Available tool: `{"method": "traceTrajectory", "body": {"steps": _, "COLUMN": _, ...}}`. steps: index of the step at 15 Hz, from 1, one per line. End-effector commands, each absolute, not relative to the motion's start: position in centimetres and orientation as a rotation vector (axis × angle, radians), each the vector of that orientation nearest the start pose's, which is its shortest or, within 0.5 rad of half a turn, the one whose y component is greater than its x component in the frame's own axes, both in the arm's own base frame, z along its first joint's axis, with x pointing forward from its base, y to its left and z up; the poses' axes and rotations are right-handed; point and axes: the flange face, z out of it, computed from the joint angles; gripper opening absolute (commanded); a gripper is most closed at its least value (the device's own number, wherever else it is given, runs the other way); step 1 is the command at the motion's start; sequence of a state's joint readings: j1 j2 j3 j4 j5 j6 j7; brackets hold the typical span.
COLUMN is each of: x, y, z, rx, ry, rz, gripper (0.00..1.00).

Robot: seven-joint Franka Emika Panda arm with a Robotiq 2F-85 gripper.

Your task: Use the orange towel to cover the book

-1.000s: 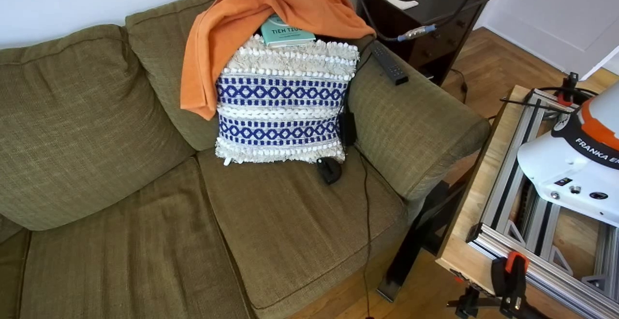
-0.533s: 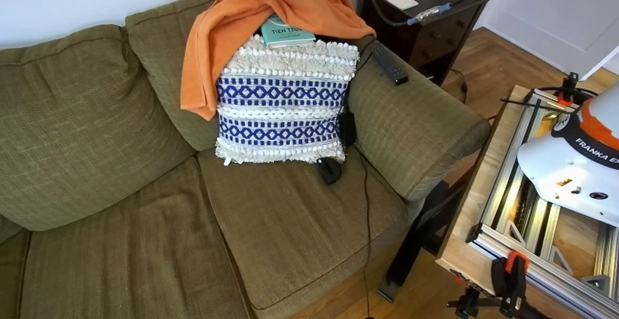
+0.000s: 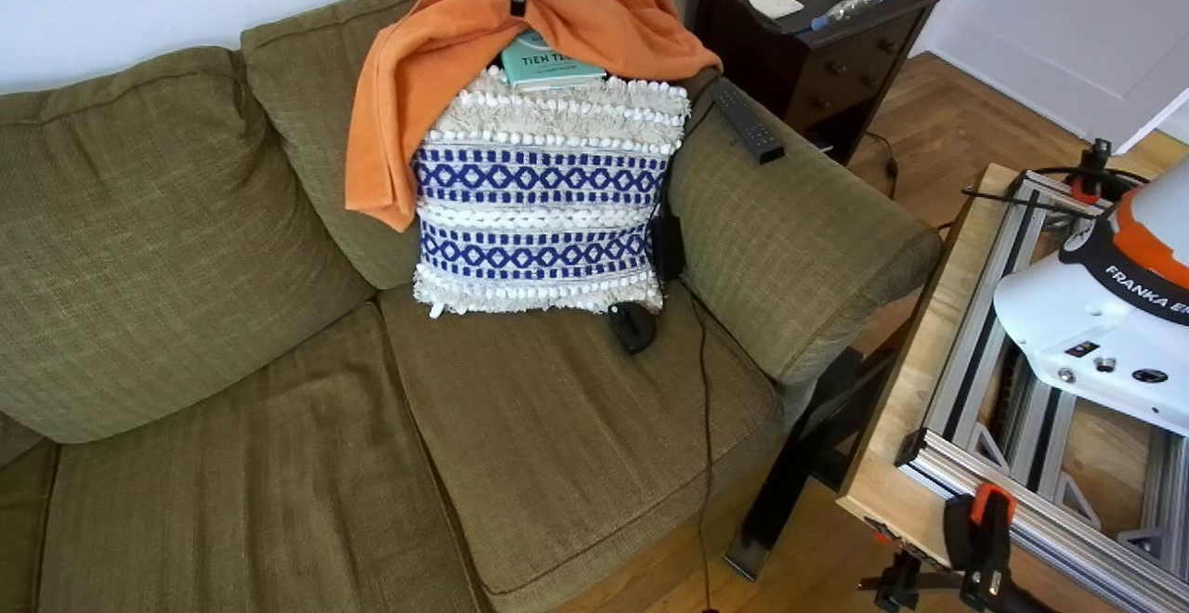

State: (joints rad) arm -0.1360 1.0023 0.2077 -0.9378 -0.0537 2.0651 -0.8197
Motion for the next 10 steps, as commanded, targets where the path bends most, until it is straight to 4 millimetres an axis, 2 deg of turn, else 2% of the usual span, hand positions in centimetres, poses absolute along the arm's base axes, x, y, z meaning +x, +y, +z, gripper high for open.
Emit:
{"method": "traceTrajectory", "body": {"steps": 1, "x": 77.6, "y": -0.7, "z": 30.1, "rx": -2.776, "ry": -1.232, "rz": -0.221, "gripper": 0.13}}
{"method": "traceTrajectory", "body": {"steps": 2, "x": 76.9, "y": -0.4, "z": 30.5, "rx": -2.753, "ry": -1.246, "rz": -0.201, "gripper": 0.05}}
{"method": "traceTrajectory", "body": {"steps": 3, "x": 76.2, "y": -0.2, "z": 30.9, "rx": -2.734, "ry": -1.265, "rz": -0.185, "gripper": 0.00}}
{"method": "traceTrajectory", "body": {"steps": 10, "x": 71.2, "y": 0.5, "z": 31.3, "rx": -2.523, "ry": -1.334, "rz": -0.063, "gripper": 0.03}}
